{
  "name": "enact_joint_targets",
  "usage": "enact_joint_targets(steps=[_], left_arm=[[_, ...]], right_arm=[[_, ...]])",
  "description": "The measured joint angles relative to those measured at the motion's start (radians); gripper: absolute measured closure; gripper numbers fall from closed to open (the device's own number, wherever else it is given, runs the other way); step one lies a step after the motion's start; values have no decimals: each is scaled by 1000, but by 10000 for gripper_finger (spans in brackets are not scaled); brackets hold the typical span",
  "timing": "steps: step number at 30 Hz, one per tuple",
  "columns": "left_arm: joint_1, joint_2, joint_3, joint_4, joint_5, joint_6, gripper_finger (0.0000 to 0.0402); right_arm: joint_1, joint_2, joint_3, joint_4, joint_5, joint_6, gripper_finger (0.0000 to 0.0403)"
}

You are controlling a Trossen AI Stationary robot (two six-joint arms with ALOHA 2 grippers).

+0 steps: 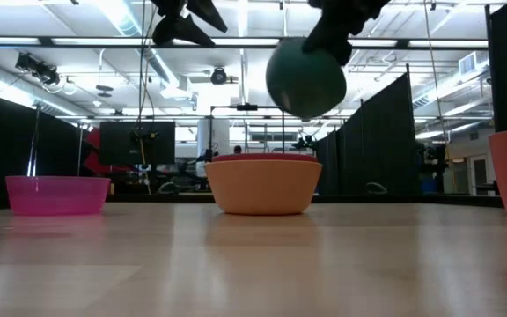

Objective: Nest bowls inside each other
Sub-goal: Stack the blue bowl on top of the orange bowl

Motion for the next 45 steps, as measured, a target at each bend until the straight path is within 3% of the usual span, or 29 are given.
enact_joint_targets(steps=[7,17,33,45], left_arm=[[27,-54,0,-78,-4,15,208],[32,-119,0,-158,-23,15,225],[32,-120,0,-188,-18,15,229],[32,-120,0,-191,-18,18,228]], right_arm=[[118,102,27,42,-2,21,403],[183,272,166,10,38,-12,403],[201,364,207,-167,188,-37,403],[218,364,208,-155,178,-38,403]])
